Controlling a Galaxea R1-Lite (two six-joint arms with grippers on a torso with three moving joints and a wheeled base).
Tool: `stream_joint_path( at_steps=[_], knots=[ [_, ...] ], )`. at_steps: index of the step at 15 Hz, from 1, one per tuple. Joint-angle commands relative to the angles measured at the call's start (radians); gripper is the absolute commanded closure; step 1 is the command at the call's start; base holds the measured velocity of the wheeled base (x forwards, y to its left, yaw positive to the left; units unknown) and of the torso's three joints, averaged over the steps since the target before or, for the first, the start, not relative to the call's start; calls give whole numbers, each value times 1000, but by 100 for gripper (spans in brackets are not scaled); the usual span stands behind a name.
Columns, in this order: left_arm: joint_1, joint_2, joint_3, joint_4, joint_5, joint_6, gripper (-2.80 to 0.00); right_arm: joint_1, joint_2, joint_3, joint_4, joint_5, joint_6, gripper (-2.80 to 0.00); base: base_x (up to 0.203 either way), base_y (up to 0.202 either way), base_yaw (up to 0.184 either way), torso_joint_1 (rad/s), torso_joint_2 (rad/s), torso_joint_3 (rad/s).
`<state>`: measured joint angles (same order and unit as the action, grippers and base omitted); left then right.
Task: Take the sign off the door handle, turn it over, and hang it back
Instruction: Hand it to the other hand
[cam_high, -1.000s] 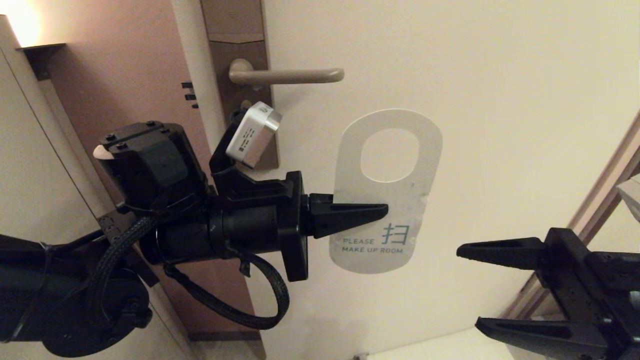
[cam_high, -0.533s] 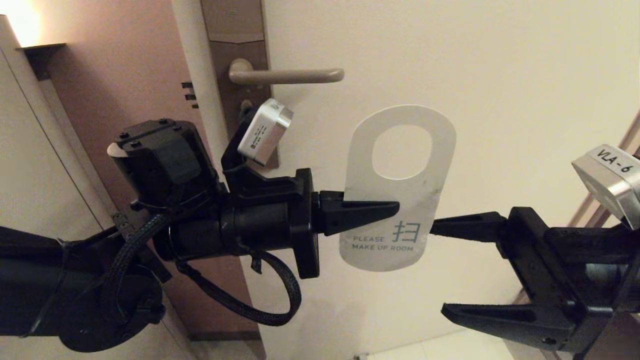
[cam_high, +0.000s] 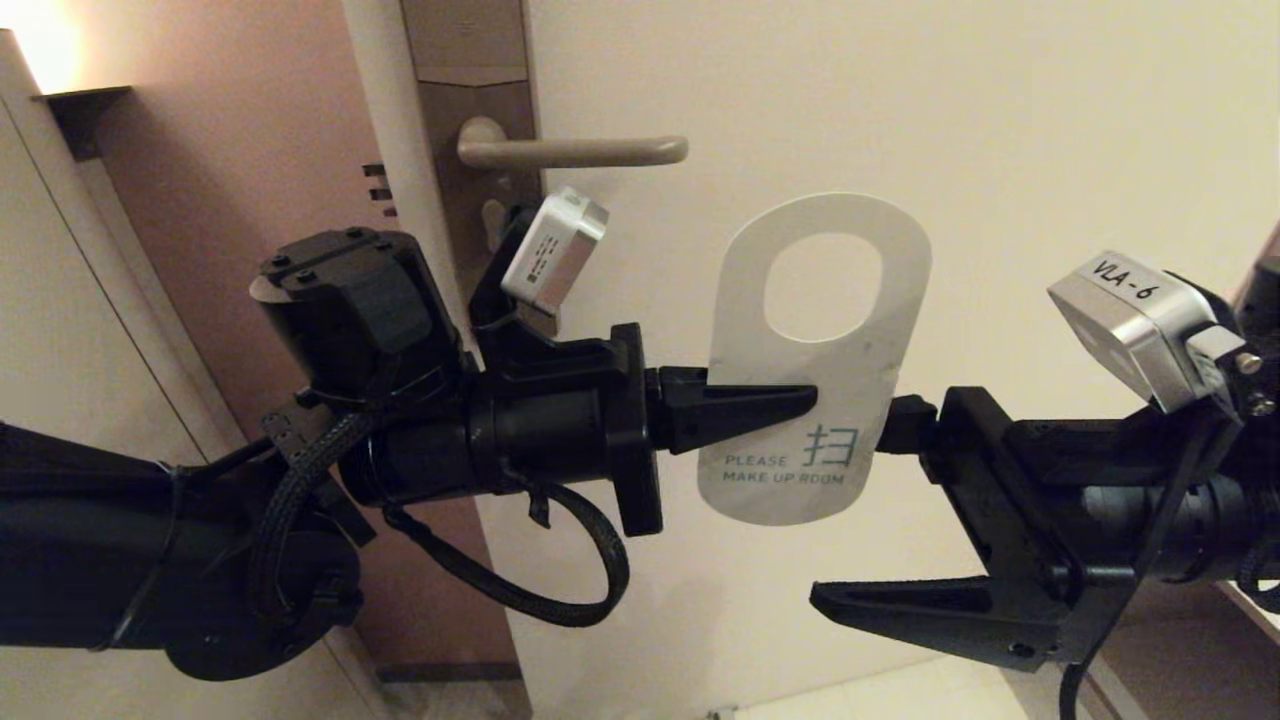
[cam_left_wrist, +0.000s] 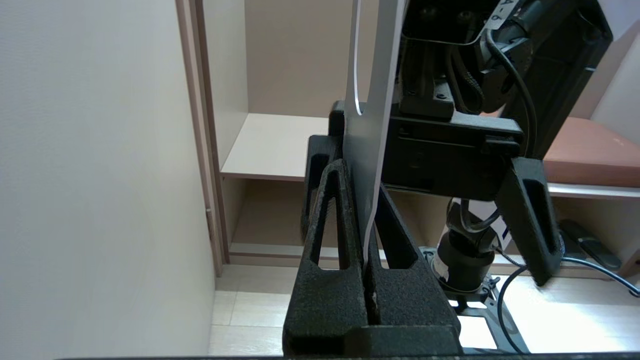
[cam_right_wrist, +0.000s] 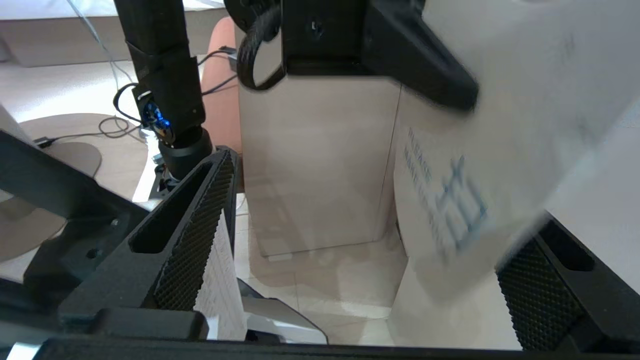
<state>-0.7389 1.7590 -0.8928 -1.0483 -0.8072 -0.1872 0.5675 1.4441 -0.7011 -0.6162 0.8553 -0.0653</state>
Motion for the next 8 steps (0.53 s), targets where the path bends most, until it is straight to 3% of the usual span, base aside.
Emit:
stream_joint_path(
  at_steps=[1, 8],
  knots=[
    [0, 6, -2, -6, -4, -1, 0, 11, 28, -21, -4, 5, -1, -280, 0, 0, 0, 0, 0, 0],
    [-2, 27, -51, -6, -11, -3, 0, 80, 62, -52, -5, 5, 21, -280, 0, 0, 0, 0, 0, 0]
  ],
)
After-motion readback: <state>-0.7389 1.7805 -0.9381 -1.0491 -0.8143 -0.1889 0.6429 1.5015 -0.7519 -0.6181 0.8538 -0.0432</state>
